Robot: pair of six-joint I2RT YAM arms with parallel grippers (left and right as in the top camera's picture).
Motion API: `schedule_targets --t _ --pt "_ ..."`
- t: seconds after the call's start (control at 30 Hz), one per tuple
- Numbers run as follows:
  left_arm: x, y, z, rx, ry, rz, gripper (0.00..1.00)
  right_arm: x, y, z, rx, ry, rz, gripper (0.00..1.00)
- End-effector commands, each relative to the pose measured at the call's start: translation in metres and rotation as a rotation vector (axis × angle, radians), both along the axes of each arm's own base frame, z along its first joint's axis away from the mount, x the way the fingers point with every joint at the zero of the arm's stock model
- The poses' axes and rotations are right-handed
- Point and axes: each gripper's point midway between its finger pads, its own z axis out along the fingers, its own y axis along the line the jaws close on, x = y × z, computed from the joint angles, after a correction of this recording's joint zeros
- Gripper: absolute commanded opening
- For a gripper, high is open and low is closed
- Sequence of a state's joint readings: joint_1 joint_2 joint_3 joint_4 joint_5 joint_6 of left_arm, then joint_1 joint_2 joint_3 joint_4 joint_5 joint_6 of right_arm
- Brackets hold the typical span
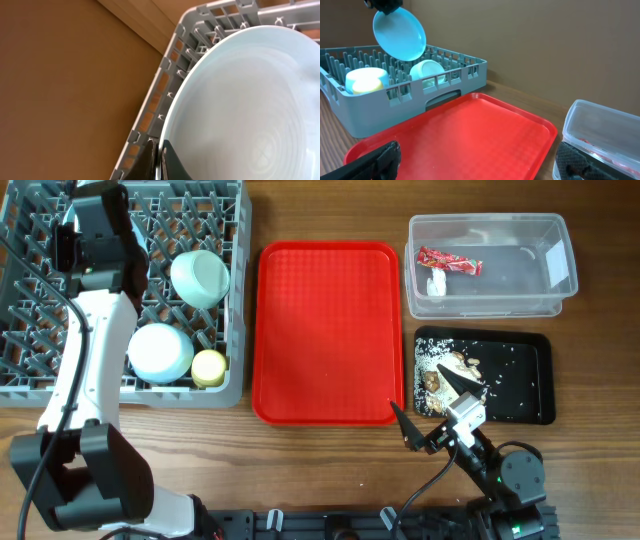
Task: Sort waste into correct bins and load items into the dishwasher rack
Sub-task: 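Stand the plate upright between the rack pegs and release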
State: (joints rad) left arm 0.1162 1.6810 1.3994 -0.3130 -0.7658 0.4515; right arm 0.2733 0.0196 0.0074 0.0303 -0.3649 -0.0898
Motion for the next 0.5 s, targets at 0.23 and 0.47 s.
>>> schedule_targets --t 0.23,0.47 --pt "0.012 0.007 -0.029 -0.022 0.042 -0.021 0.05 0.001 -0.001 0.0 0.009 0.006 -0.009 1.0" --pt "0.005 0.021 -0.002 0.062 -0.028 0.073 0.04 0.001 -0.001 0.0 0.009 0.006 -0.009 1.0"
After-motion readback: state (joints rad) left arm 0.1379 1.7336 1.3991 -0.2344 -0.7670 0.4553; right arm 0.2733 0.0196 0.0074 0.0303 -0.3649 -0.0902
